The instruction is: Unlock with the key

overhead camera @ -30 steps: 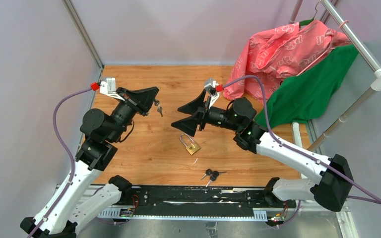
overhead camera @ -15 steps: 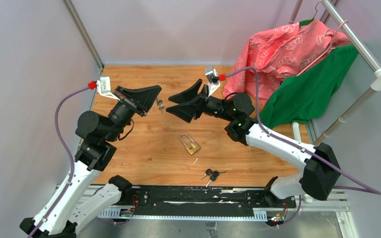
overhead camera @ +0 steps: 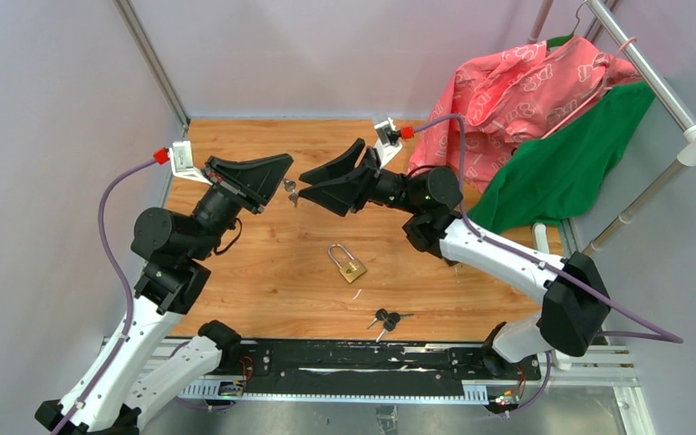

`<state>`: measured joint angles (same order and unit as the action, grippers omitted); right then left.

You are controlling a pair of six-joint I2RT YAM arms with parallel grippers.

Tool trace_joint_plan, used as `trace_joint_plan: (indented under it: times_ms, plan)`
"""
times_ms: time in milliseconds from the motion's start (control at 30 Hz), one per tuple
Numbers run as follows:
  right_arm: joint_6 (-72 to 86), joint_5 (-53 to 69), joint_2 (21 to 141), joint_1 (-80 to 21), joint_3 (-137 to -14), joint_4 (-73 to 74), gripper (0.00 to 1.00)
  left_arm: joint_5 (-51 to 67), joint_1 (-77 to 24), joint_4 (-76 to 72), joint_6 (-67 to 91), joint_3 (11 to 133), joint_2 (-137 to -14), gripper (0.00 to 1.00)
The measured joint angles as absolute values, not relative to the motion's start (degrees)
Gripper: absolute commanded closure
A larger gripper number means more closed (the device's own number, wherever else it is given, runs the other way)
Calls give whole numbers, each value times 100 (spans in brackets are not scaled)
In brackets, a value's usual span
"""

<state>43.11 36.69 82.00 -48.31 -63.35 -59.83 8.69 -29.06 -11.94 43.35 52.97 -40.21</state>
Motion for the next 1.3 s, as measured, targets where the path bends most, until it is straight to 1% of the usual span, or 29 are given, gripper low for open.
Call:
trace_joint_plan:
  times_ms: [400,767,1033,1133,1300]
  plan:
    - [4421,3708,8355,-4838,-6606,-6001,71,996,-2906,-1470,4493,5251,-4027,100]
    - [4447,3813,8547,-4939,-6799,-5937,82,1031,-2906,-1549,4501,5155,-4025,100]
    - [4462,3870,8578,-5002,-6831,-5872,94,1048,-2906,-1616,4501,5094,-3994,100]
    - [4473,3898,8578,-5022,-6858,-5867,100,1057,-2906,-1621,4501,5092,-3970,100]
    - [4552,3966,8586,-5026,-6864,-5863,100,1087,-2906,-1636,4501,5065,-3944,100]
